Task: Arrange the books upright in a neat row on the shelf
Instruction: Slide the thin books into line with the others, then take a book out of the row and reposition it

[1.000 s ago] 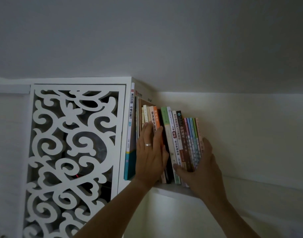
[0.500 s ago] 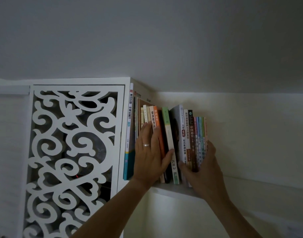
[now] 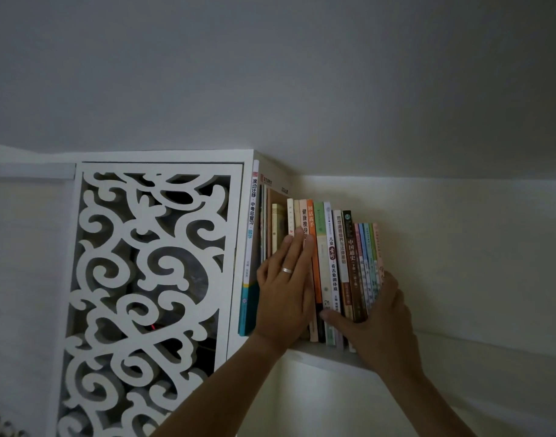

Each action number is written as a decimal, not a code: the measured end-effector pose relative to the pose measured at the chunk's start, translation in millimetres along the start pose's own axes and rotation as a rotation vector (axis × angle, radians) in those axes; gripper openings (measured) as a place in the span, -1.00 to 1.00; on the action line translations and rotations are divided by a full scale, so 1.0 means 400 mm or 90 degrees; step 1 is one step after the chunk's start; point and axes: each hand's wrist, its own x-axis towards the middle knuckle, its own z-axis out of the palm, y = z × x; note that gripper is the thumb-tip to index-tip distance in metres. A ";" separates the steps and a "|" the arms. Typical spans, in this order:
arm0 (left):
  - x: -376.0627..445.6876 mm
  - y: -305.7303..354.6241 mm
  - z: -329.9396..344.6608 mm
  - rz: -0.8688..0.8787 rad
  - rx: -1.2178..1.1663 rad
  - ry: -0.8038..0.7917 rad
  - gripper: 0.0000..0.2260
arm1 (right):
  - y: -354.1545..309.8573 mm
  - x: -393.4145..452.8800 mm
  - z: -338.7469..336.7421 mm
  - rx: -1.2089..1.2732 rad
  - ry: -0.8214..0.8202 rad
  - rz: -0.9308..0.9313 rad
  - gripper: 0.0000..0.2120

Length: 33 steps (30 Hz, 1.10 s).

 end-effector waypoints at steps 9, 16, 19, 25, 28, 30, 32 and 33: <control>-0.007 0.022 -0.011 -0.068 0.042 0.040 -0.46 | 0.001 -0.002 0.005 -0.027 0.008 -0.011 0.18; -0.022 0.004 0.006 -0.111 0.068 0.093 -0.45 | 0.002 -0.003 0.006 -0.042 0.014 -0.019 0.14; 0.025 0.004 -0.015 -0.109 0.029 0.099 -0.53 | 0.002 -0.005 0.006 -0.032 0.009 -0.015 0.14; 0.212 0.010 -0.083 -0.134 0.059 0.051 -0.64 | 0.001 -0.008 0.000 -0.030 0.003 -0.022 0.11; 0.216 -0.001 -0.092 -0.122 0.067 0.052 -0.70 | -0.002 -0.010 0.000 -0.040 0.005 -0.025 0.10; 0.207 -0.004 -0.095 -0.111 0.037 0.063 -0.75 | -0.005 -0.012 -0.002 -0.048 0.005 -0.026 0.10; 0.201 -0.002 -0.096 -0.111 0.005 0.069 -0.79 | -0.006 -0.014 -0.004 -0.057 0.002 -0.025 0.09; 0.200 0.000 -0.097 -0.116 -0.015 0.070 -0.81 | -0.006 -0.014 -0.004 -0.060 0.003 -0.025 0.09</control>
